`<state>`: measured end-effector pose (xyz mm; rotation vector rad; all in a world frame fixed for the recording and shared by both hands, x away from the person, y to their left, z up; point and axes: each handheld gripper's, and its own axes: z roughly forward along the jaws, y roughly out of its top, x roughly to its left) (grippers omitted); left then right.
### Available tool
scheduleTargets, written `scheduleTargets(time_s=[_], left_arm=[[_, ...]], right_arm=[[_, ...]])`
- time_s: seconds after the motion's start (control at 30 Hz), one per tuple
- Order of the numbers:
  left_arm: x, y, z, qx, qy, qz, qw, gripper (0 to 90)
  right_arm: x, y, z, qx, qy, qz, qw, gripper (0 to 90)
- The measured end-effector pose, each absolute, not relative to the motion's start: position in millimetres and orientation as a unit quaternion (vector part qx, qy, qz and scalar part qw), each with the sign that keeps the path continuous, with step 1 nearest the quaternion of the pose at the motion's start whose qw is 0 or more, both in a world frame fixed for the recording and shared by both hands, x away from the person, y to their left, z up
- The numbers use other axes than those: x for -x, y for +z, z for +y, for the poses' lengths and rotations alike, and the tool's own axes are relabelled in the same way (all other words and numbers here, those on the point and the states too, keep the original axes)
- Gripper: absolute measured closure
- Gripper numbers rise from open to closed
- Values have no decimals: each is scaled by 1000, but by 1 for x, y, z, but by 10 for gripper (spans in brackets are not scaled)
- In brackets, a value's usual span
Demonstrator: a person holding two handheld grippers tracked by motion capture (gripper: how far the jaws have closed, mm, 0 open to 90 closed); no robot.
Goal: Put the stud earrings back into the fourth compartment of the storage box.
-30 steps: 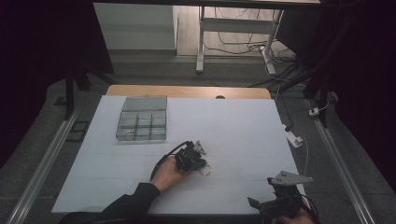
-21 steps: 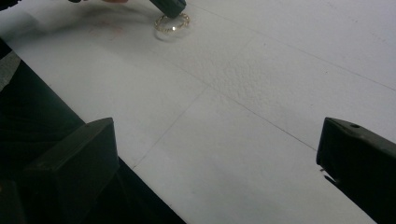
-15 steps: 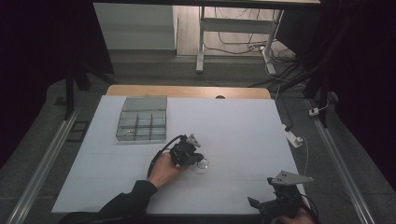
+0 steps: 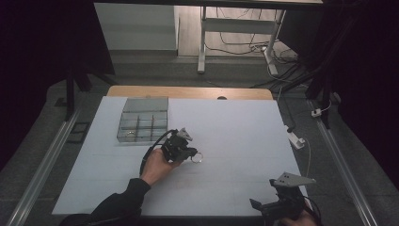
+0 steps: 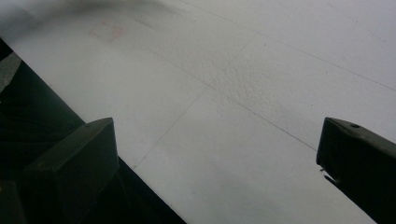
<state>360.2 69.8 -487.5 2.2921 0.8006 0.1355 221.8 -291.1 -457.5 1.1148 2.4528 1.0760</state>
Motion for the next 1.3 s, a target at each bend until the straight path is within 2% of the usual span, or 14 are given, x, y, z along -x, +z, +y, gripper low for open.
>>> scheduleTargets(time_s=[1.3], left_arm=[[-385, -466, 202, -817, 116, 445, 347, 865]], right_arm=[[-222, -457, -291, -383, 374, 836, 118, 0]])
